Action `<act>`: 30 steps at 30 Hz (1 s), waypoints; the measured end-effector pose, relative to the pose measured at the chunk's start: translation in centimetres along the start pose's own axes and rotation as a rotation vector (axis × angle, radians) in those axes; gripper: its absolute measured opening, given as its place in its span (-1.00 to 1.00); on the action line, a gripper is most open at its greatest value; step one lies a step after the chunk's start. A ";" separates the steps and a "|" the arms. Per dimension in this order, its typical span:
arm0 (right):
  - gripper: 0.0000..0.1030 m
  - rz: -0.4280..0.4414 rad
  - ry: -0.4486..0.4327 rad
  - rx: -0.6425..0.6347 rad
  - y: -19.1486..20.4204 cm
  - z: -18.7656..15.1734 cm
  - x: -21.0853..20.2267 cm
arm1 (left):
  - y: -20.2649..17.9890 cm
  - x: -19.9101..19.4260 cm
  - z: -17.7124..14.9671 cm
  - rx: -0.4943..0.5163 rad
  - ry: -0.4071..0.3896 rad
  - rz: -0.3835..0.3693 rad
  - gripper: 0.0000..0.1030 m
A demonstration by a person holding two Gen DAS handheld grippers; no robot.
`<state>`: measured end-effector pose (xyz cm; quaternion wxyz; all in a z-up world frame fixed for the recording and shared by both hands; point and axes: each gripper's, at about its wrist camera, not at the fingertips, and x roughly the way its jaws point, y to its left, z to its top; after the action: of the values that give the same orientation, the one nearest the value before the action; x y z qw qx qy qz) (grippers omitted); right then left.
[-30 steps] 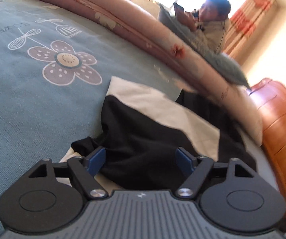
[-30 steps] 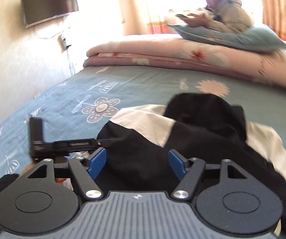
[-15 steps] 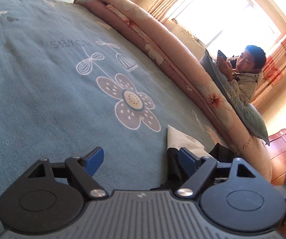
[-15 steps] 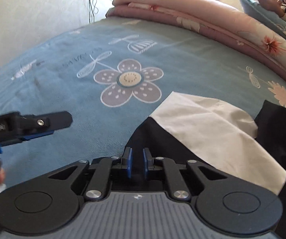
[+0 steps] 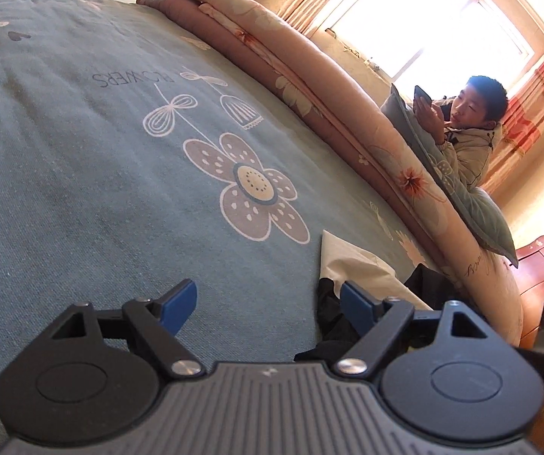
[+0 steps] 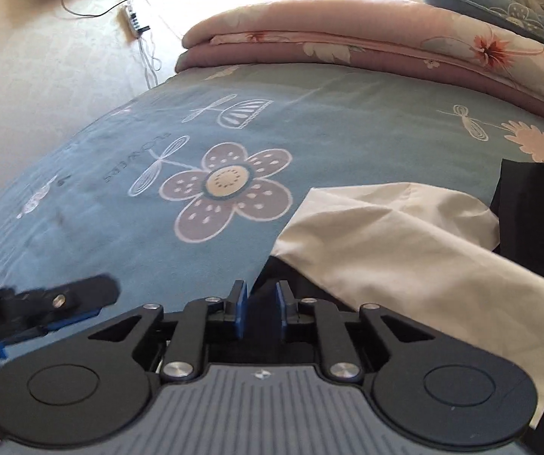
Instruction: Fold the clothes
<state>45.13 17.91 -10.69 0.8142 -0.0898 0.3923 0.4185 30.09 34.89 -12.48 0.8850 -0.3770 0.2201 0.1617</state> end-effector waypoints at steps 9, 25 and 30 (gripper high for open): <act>-0.51 0.094 0.025 -0.038 1.2 -3.1 -2.9 | -1.2 0.6 -0.7 0.085 0.018 -0.015 0.61; -0.33 -0.326 -0.108 0.151 -16.1 -6.5 -4.7 | -5.4 1.8 -3.7 0.253 0.078 -0.143 0.68; -0.30 -0.273 -0.145 0.233 -17.7 -6.8 -5.0 | -5.3 2.4 -4.1 0.259 0.099 -0.116 0.68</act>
<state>52.93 0.43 -14.96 0.8944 -0.0170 0.3624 0.2615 33.47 28.66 -13.06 0.9223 -0.2791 0.2603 0.0617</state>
